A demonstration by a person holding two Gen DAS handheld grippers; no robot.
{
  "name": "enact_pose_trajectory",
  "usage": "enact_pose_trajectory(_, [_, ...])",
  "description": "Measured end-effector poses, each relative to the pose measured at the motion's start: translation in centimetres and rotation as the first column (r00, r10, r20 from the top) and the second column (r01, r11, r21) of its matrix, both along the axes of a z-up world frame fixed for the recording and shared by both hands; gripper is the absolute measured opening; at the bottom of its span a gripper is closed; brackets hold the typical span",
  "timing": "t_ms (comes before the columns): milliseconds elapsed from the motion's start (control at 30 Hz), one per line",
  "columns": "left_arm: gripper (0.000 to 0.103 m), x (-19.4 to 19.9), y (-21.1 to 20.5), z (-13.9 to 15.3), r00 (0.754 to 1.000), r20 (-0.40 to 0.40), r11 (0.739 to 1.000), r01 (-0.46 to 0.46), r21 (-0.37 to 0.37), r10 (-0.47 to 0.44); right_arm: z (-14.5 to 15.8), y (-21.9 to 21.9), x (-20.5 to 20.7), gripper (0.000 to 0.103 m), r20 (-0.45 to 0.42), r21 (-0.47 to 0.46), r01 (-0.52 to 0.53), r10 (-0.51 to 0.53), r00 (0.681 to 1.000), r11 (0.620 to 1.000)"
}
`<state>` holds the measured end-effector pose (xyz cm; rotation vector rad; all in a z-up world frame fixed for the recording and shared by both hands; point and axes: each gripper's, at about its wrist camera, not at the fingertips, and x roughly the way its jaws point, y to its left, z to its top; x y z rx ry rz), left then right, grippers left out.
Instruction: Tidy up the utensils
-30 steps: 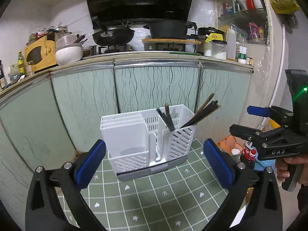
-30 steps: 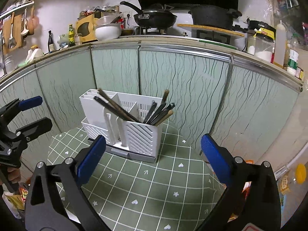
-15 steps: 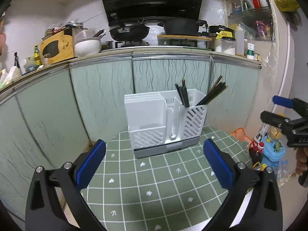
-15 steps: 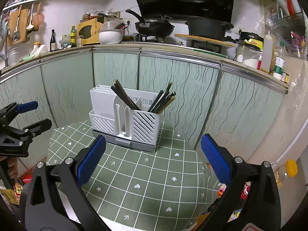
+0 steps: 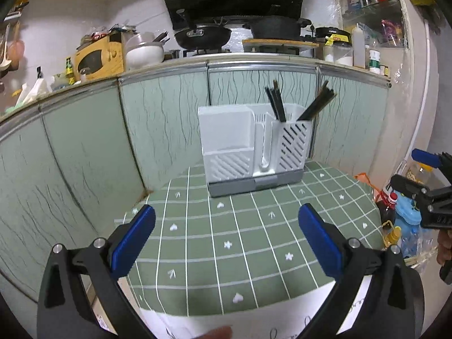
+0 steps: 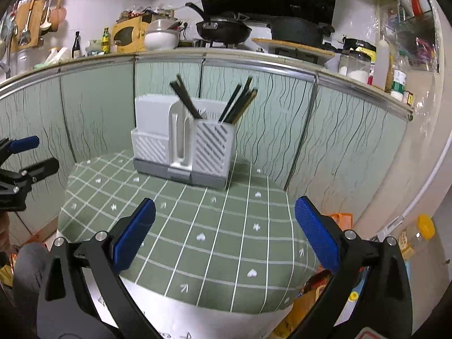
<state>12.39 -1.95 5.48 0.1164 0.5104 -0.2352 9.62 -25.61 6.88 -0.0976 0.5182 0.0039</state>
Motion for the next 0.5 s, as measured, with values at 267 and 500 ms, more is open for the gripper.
enact_pose_trajectory(267, [0.098,-1.6,0.0,-3.2,0.999,-0.043,1.0,-0.013,-0.011,0.013,-3.2,0.0,-1.5,0.095,-0.018,0.02,0.032,-0.031,0.999,0.999])
enact_pose_trajectory(500, [0.098,-2.3,-0.7,-6.0,0.997,-0.076,0.999,-0.018,0.027,0.02,-5.4,0.3,-2.2,0.095,-0.051,0.031,0.034,-0.032,0.998,0.999])
